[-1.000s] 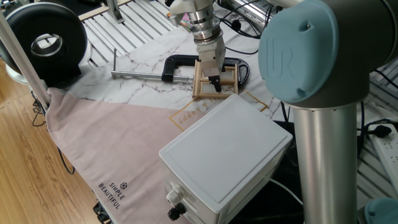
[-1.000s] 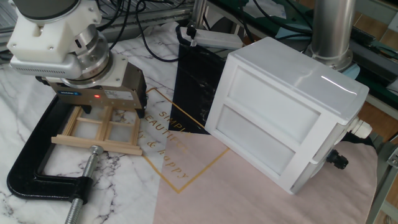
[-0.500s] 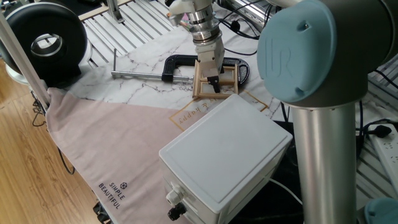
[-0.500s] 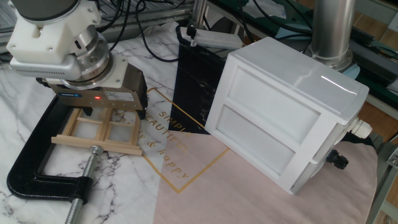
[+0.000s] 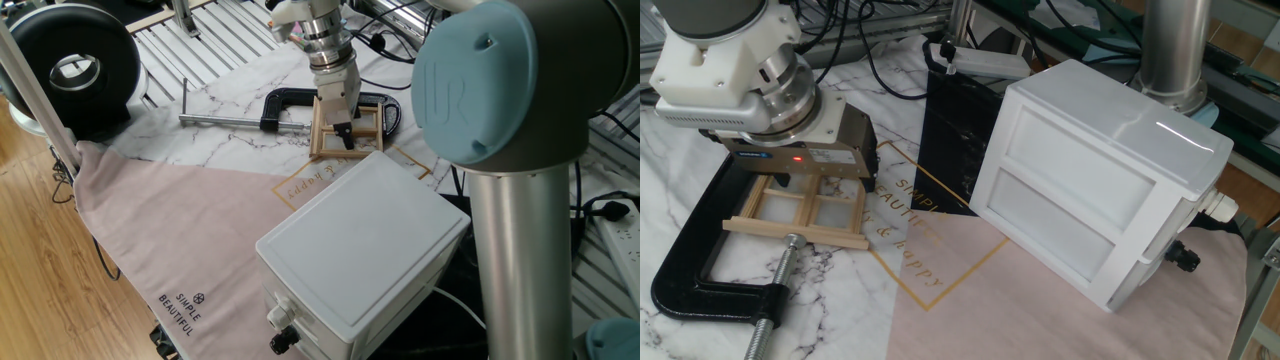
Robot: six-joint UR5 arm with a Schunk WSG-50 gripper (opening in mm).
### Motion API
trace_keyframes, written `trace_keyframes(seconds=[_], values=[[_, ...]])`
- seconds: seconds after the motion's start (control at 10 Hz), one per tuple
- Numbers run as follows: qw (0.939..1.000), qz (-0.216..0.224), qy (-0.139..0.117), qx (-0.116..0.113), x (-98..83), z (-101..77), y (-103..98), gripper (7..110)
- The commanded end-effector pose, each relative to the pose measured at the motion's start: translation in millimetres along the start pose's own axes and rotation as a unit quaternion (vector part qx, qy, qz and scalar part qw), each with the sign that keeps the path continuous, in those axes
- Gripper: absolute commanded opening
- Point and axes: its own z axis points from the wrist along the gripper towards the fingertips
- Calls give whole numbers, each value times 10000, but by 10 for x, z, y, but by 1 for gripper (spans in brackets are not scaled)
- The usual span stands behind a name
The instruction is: Open a sliding window
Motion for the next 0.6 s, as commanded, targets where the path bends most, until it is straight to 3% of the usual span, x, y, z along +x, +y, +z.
trace_keyframes(seconds=[0.0,0.5], values=[[10000,10,-64,-46,-40,-6,18,44],[10000,-11,-21,-56,-34,1,17,44]])
